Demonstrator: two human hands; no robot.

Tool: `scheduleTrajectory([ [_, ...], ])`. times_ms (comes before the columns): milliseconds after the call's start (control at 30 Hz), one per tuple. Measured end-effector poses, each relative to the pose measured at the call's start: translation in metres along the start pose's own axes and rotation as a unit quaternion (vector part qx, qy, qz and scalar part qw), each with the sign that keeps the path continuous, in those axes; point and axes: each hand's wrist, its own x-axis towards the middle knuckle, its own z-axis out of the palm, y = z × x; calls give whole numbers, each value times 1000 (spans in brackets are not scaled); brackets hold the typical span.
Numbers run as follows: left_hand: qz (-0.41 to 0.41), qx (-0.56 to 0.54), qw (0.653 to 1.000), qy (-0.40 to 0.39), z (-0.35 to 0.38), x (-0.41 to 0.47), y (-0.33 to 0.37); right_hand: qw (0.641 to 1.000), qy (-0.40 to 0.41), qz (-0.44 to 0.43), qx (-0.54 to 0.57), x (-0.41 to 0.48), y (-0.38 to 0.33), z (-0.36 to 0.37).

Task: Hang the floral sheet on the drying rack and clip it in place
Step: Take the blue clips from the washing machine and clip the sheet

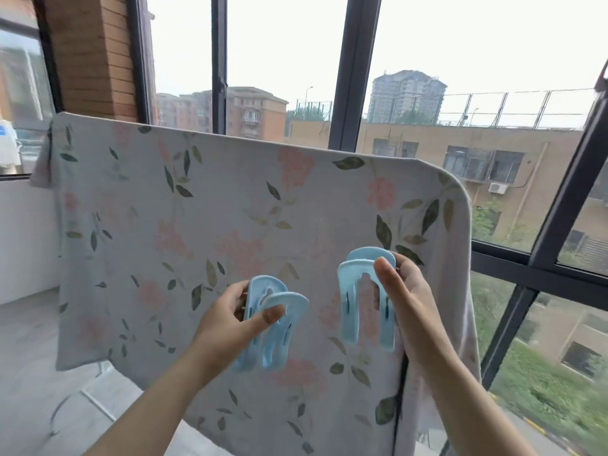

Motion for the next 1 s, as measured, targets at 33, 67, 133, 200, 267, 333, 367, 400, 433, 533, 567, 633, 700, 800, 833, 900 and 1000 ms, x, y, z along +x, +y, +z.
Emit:
scheduleTrajectory([
  [33, 13, 5, 1000, -1, -5, 13, 4, 1000, 1, -9, 1, 13, -6, 4],
  [67, 26, 12, 1000, -1, -11, 28, 7, 1000, 3, -18, -1, 25, -11, 8],
  [133, 51, 27, 998, -5, -25, 59, 13, 999, 9, -40, -1, 50, -23, 18],
  [200, 78, 45, 996, -24, -39, 92, 19, 998, 22, -61, 11, 74, -34, 28],
  [267, 107, 70, 991, -40, -53, 127, 27, 996, 42, -82, 8, 95, -46, 35],
  [333, 146, 86, 984, -51, -64, 161, 39, 994, 56, -97, -4, 116, -56, 40],
  [367, 165, 96, 980, -58, -68, 177, 46, 993, 60, -102, -7, 125, -62, 42],
  [400, 183, 105, 975, -68, -70, 192, 52, 992, 64, -106, -4, 133, -66, 44],
  [433, 198, 111, 971, -79, -72, 205, 57, 992, 66, -111, 3, 141, -70, 46],
  [533, 222, 99, 963, -112, -70, 238, 71, 991, 68, -111, 15, 160, -79, 49],
  [567, 226, 88, 962, -125, -67, 247, 74, 992, 65, -111, 19, 165, -82, 49],
  [633, 228, 66, 959, -155, -59, 261, 77, 991, 61, -118, 31, 174, -88, 46],
  [700, 229, 42, 956, -180, -49, 272, 80, 988, 66, -134, 30, 182, -95, 42],
  [800, 234, 19, 952, -197, -34, 285, 86, 986, 80, -149, 4, 196, -102, 35],
  [833, 236, 21, 951, -200, -29, 289, 88, 986, 81, -147, 0, 201, -104, 32],
  [900, 238, 28, 947, -213, -21, 296, 93, 986, 77, -146, -5, 211, -106, 26],
  [1000, 236, 11, 943, -235, -13, 302, 93, 986, 72, -152, 2, 224, -110, 19],
])
